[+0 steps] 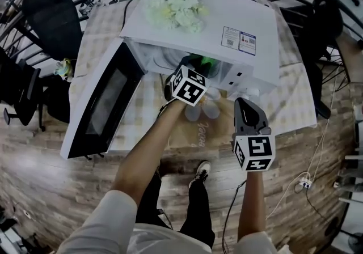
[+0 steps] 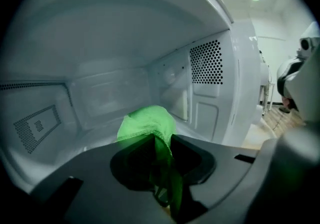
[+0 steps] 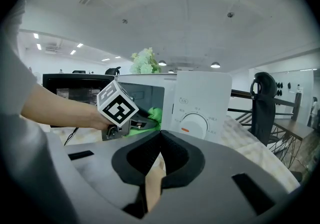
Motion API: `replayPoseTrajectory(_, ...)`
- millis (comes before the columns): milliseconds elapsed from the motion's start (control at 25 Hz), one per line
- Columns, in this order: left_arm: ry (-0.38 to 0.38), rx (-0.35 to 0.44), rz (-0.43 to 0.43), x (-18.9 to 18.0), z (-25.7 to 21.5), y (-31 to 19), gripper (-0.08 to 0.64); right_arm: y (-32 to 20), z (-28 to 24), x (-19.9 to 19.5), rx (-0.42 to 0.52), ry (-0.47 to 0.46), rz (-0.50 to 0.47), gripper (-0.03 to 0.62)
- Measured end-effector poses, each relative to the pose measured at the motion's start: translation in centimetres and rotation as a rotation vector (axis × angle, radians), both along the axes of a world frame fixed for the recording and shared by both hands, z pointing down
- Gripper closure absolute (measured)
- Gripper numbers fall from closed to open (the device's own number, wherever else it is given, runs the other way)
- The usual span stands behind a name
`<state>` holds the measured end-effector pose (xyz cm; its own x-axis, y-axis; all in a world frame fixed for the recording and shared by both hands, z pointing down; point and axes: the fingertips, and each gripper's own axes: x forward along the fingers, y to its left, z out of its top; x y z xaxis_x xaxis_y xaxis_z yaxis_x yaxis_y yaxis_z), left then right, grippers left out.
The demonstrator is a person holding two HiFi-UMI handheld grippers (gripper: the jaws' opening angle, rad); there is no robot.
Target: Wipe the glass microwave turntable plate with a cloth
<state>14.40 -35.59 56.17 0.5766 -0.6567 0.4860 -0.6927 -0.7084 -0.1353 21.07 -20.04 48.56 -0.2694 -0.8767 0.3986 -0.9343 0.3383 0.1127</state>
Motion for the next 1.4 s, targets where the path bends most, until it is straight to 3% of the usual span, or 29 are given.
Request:
replayPoseTrajectory(240,0.124,-0.103,0.099,2.9,-0.7,2.4,0.456,0.7,0.5,-0.2,-0.016,0.012,-0.01,0.578)
replayPoseTrajectory(360,0.231,-0.106,0.033,1.2,-2.4,1.5,0.456,0.7,0.3,0.1,-0.013,0.015,-0.006,0.578)
replayPoseTrajectory(400,0.235,-0.08,-0.008,0.1,-2.9,0.7,0.456,0.7,0.3,0.2,-0.012,0.015,-0.002,0.578)
replayPoseTrajectory(560,0.127,0.055,-0.209,-6.8,-3.6,-3.1,0.456,0.6,0.5,0.3,-0.013,0.016,0.003,0.578)
replayPoseTrajectory(680,0.088,0.066,-0.322,-11.1,-2.9,-4.7,0.456,0.4,0.8,0.4,-0.021,0.004,0.013,0.578)
replayPoseTrajectory(760,0.039,0.043,-0.353,-12.8,-1.8,-5.1,0.456,0.3,0.8,0.2,-0.027,-0.003,0.012,0.578)
replayPoseTrajectory(840,0.018,0.009,-0.345,-13.1,-0.6,-5.2,0.456,0.1,0.7,-0.1,-0.03,-0.005,0.011,0.578)
replayPoseTrajectory(1000,0.066,-0.001,-0.304,-12.1,-0.3,-4.6,0.456,-0.6,0.3,-0.6,-0.026,-0.012,0.01,0.578)
replayPoseTrajectory(1400,0.068,-0.031,-0.17,-6.7,-0.1,-0.3,0.456,-0.9,-0.2,-1.3,-0.01,-0.02,0.024,0.578)
